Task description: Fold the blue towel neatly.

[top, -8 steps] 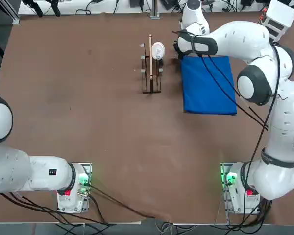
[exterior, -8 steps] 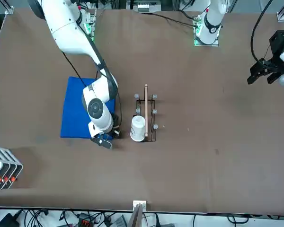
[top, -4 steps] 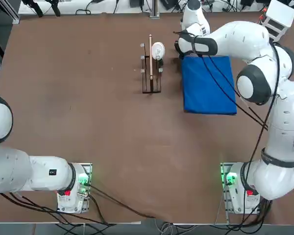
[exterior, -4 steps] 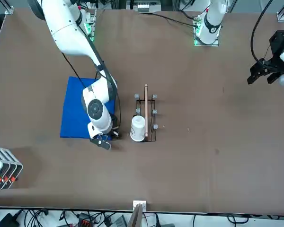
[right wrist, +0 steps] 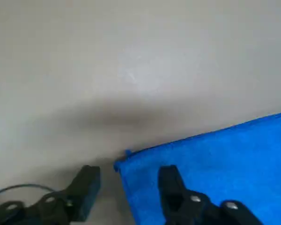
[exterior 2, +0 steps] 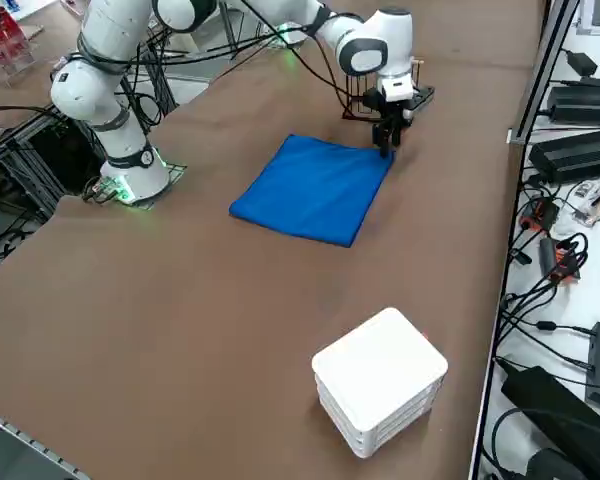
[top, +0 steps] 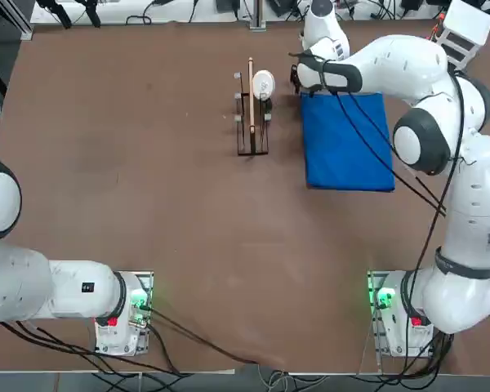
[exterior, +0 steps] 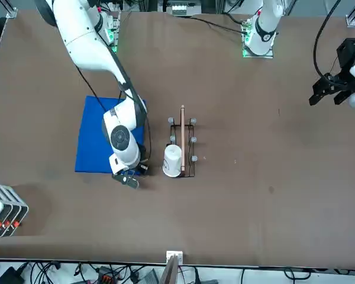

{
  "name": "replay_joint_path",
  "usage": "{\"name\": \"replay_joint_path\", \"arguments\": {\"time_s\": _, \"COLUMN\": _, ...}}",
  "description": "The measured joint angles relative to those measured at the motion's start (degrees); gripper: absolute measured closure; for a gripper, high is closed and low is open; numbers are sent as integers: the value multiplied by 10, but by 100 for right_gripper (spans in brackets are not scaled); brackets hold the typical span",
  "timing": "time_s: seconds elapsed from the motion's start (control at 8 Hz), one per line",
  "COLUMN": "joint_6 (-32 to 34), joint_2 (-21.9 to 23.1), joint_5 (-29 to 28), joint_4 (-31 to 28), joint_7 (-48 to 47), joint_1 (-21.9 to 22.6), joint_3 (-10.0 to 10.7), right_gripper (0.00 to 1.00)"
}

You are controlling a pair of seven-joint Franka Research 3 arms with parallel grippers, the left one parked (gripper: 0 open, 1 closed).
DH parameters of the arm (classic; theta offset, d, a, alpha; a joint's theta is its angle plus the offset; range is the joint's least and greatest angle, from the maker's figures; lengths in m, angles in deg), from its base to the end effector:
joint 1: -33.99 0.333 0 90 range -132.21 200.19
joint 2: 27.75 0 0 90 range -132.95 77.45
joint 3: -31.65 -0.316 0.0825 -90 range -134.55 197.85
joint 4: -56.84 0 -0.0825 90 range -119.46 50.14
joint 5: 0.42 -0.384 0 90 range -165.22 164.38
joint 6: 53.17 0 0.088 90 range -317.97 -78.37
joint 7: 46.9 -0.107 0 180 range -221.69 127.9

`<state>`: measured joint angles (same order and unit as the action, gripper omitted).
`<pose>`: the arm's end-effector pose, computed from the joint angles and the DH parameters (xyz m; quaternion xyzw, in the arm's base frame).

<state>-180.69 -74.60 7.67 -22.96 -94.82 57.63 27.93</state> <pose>0.6585 0.3248 0.2212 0.9886 -0.1467 0.0269 0.0206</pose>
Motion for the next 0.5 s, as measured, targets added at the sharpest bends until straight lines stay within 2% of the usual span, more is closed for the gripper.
{"name": "replay_joint_path", "arguments": {"time_s": 0.12, "joint_6": 47, "joint_2": 1, "joint_5": 0, "joint_4": 30, "joint_7": 2, "joint_1": 2, "joint_3": 0, "right_gripper": 1}}
{"name": "replay_joint_path", "arguments": {"time_s": 0.5, "joint_6": 192, "joint_2": 18, "joint_5": 2, "joint_4": 115, "joint_7": 41, "joint_1": 1, "joint_3": 2, "right_gripper": 0}}
